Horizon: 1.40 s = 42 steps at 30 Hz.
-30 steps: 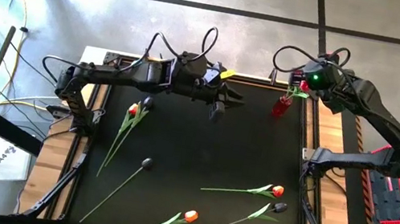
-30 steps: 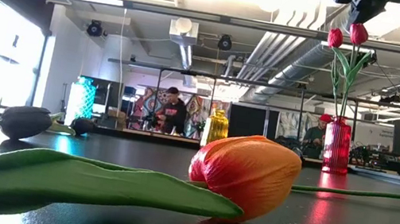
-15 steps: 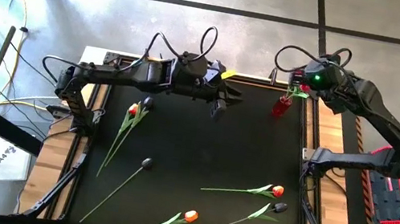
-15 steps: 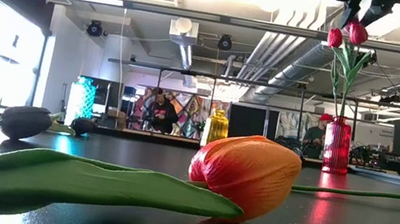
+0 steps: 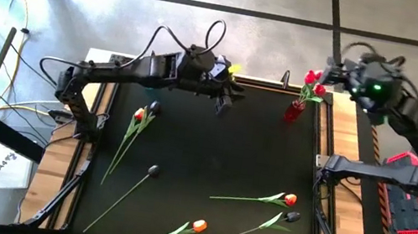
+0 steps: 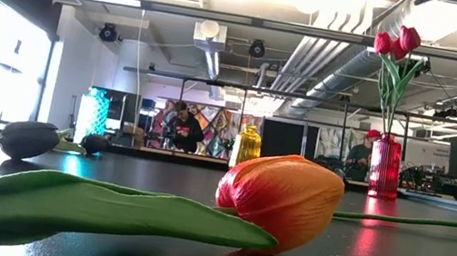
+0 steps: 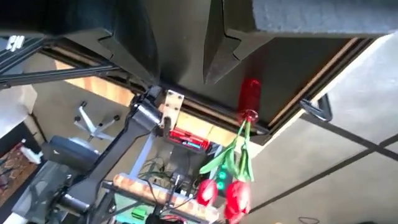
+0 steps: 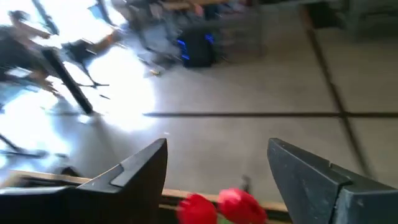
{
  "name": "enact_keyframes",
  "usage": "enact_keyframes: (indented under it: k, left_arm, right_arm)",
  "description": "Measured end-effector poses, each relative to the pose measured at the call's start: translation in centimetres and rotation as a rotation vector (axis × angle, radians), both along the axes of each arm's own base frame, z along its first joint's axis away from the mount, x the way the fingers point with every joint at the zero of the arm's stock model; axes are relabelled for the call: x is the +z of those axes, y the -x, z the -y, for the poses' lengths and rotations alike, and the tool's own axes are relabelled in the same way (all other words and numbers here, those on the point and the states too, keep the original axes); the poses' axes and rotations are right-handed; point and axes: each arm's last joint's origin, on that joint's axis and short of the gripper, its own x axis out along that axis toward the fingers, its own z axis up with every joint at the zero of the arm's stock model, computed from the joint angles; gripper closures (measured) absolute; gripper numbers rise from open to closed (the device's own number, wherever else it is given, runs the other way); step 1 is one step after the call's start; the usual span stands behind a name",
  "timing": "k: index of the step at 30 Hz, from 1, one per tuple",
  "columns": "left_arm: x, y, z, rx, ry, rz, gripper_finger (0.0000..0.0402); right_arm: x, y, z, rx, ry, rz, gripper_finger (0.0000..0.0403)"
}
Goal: Sort flowers into vase by color
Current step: Put the right orange flower into the yellow vase
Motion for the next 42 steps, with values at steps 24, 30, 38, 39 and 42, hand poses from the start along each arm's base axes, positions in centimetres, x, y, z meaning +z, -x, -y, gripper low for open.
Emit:
enact_keyframes:
  k: [24, 30, 38, 39, 42]
  left_arm:
    - [-1.4, 3.5, -1.4, -0.053, 0.067, -0.31, 0.0289]
    - [-2.4, 3.3, 0.4, -0.062, 0.046, -0.384, 0.0289]
    - [-6.4, 1.3, 3.6, -0.225, 0.066, -0.31, 0.0289]
    - [-7.0, 1.1, 3.8, -0.25, 0.086, -0.3, 0.0289]
    - [-8.5, 0.6, 4.4, -0.274, 0.107, -0.261, 0.0289]
  right_arm:
    - [1.5, -10.1, -0.9, 0.72, 0.113, 0.229, 0.0155]
    - [0.5, -12.4, -2.6, 0.757, 0.081, 0.181, 0.0155]
    - [-1.1, -11.4, -4.5, 0.677, -0.078, 0.079, 0.0155]
    - [-1.3, -10.6, -4.6, 0.664, -0.117, 0.073, 0.0155]
    - [-1.4, -8.2, -5.2, 0.663, -0.202, 0.065, 0.0155]
